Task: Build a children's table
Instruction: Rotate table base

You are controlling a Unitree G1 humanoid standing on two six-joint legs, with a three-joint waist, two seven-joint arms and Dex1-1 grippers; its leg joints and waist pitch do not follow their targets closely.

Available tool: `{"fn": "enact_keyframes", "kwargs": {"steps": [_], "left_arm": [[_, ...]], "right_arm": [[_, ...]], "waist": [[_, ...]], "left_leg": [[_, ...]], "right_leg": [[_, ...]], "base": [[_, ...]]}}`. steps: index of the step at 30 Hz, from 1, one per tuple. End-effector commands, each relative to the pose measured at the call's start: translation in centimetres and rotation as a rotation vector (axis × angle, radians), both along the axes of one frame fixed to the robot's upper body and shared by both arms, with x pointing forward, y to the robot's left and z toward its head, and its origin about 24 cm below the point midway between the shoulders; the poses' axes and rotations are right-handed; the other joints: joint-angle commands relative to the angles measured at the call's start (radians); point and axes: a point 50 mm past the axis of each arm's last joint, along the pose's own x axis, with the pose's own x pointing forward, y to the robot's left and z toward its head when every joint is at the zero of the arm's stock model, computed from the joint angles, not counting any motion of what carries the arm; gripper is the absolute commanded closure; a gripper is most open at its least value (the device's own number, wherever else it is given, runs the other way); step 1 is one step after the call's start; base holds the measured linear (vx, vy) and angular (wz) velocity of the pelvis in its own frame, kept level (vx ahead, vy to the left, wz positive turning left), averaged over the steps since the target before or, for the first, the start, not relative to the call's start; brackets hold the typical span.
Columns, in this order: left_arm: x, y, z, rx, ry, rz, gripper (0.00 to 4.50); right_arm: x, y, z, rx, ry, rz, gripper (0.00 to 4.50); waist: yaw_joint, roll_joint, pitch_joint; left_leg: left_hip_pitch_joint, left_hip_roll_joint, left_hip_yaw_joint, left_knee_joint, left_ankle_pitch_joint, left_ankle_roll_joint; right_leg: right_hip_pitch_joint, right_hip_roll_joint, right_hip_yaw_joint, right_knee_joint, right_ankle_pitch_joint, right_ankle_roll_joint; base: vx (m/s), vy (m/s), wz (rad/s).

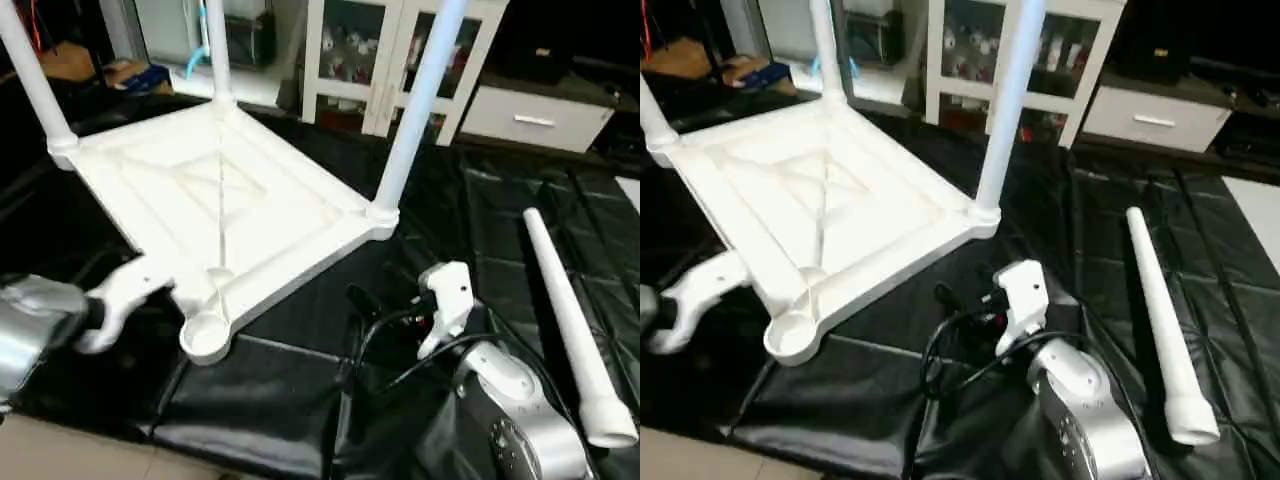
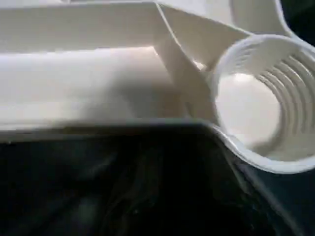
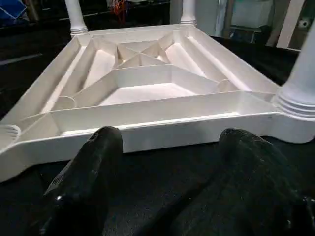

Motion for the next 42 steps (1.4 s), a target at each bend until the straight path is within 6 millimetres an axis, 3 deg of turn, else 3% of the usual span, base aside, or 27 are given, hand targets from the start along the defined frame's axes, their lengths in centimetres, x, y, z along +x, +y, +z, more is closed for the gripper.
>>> {"fn": "enact_keyframes", "kwargs": {"steps": [1, 6, 13, 19, 25, 29, 30, 31, 32, 33, 35, 37, 38, 40, 42], "left_arm": [[0.6, -1.3, 1.0, -0.022, -0.048, -0.040, 3.53], [1.1, -3.6, 1.2, -0.072, -0.075, -0.099, 3.53], [1.8, -7.6, 0.7, -0.144, -0.086, -0.188, 3.53], [1.5, -9.6, 0.3, -0.176, -0.074, -0.235, 3.53], [0.8, -11.2, 0.2, -0.206, -0.067, -0.293, 3.53], [0.2, -10.6, 2.1, -0.263, -0.131, -0.317, 3.53], [0.1, -10.5, 2.5, -0.278, -0.143, -0.321, 3.53], [0.0, -10.2, 3.1, -0.301, -0.155, -0.306, 3.47], [0.0, -10.1, 3.2, -0.305, -0.158, -0.303, 3.46], [0.1, -9.3, 4.6, -0.337, -0.192, -0.269, 3.46], [0.4, -9.1, 5.4, -0.348, -0.224, -0.243, 3.46], [0.9, -9.4, 6.4, -0.395, -0.262, -0.221, 3.46], [1.2, -10.0, 6.6, -0.425, -0.281, -0.225, 3.46], [1.5, -10.9, 6.8, -0.454, -0.305, -0.236, 3.46], [1.8, -11.6, 6.7, -0.459, -0.322, -0.245, 3.46]], "right_arm": [[-0.1, -0.2, 0.7, 0.009, -0.026, -0.003, 1.05], [0.0, -0.3, 0.7, 0.007, -0.030, -0.015, 1.05], [0.2, -0.5, 0.7, -0.002, -0.036, -0.032, 1.05], [0.3, -1.0, 0.9, -0.009, -0.044, -0.062, 1.05], [1.3, -2.3, 1.3, -0.037, -0.048, -0.147, 1.05], [4.1, -6.4, 1.8, -0.220, 0.032, -0.420, 1.05], [4.5, -6.9, 2.0, -0.245, 0.045, -0.448, 1.05], [5.0, -7.5, 2.6, -0.244, 0.062, -0.440, 0.88], [5.1, -7.6, 2.7, -0.244, 0.065, -0.438, 0.77], [6.5, -9.2, 4.2, -0.245, 0.117, -0.449, 0.77], [7.4, -10.4, 5.1, -0.267, 0.150, -0.476, 0.71], [8.9, -12.4, 6.5, -0.274, 0.183, -0.540, 0.44], [9.3, -13.2, 6.8, -0.290, 0.195, -0.560, 0.36], [9.8, -14.4, 7.0, -0.329, 0.218, -0.579, 0.32], [10.0, -15.2, 7.1, -0.367, 0.238, -0.588, 0.07]], "waist": [[-0.004, 0.030, -0.054], [-0.001, 0.029, -0.054], [-0.006, 0.024, -0.051], [-0.006, 0.029, -0.054], [-0.006, 0.028, -0.054], [-0.011, 0.030, -0.055], [-0.012, 0.028, -0.054], [-0.010, 0.034, -0.053], [-0.013, 0.032, -0.053], [-0.014, 0.028, -0.056], [-0.018, 0.027, -0.058], [-0.021, 0.019, -0.057], [-0.019, 0.022, -0.056], [-0.014, 0.019, -0.057], [-0.012, 0.016, -0.059]], "left_leg": [[0.024, 0.049, -0.033, -0.097, -0.302, -0.061], [0.024, 0.050, -0.031, -0.096, -0.282, -0.057], [0.019, 0.049, -0.034, -0.095, -0.309, -0.058], [0.018, 0.049, -0.034, -0.093, -0.278, -0.049], [0.018, 0.049, -0.032, -0.092, -0.263, -0.045], [0.021, 0.044, -0.032, -0.090, -0.245, -0.059], [0.019, 0.042, -0.030, -0.089, -0.235, -0.064], [0.025, 0.041, -0.026, -0.085, -0.241, -0.064], [0.025, 0.040, -0.026, -0.084, -0.248, -0.063], [0.022, 0.038, -0.026, -0.082, -0.240, -0.057], [0.018, 0.036, -0.027, -0.076, -0.207, -0.053], [0.018, 0.034, -0.022, -0.069, -0.203, -0.045], [0.020, 0.035, -0.022, -0.069, -0.203, -0.046], [0.019, 0.035, -0.019, -0.065, -0.193, -0.039], [0.012, 0.036, -0.022, -0.064, -0.173, -0.028]], "right_leg": [[0.024, -0.048, 0.035, -0.061, -0.250, -0.172], [0.025, -0.047, 0.032, -0.058, -0.221, -0.182], [0.028, -0.051, 0.034, -0.068, -0.297, -0.160], [0.030, -0.047, 0.033, -0.064, -0.255, -0.167], [0.033, -0.046, 0.031, -0.063, -0.237, -0.175], [0.035, -0.041, 0.030, -0.058, -0.242, -0.172], [0.037, -0.039, 0.029, -0.059, -0.231, -0.172], [0.031, -0.038, 0.030, -0.060, -0.231, -0.167], [0.033, -0.036, 0.029, -0.058, -0.231, -0.168], [0.038, -0.036, 0.028, -0.056, -0.229, -0.167], [0.042, -0.035, 0.027, -0.050, -0.204, -0.180], [0.039, -0.037, 0.029, -0.056, -0.238, -0.184], [0.037, -0.038, 0.029, -0.055, -0.246, -0.186], [0.037, -0.040, 0.029, -0.059, -0.250, -0.195], [0.044, -0.041, 0.028, -0.055, -0.227, -0.201]], "base": [[0.000, 0.000, 0.00], [0.000, 0.000, 0.00], [0.000, 0.000, 0.00], [0.000, 0.000, 0.00], [0.000, 0.000, 0.00], [0.000, 0.000, 0.00], [0.000, 0.000, 0.00], [0.000, 0.000, 0.00], [0.000, 0.000, 0.00], [0.000, 0.000, 0.00], [0.000, 0.000, 0.00], [0.000, 0.000, 0.00], [0.000, 0.000, 0.00], [0.000, 0.000, 0.00], [0.000, 0.000, 0.00]]}}
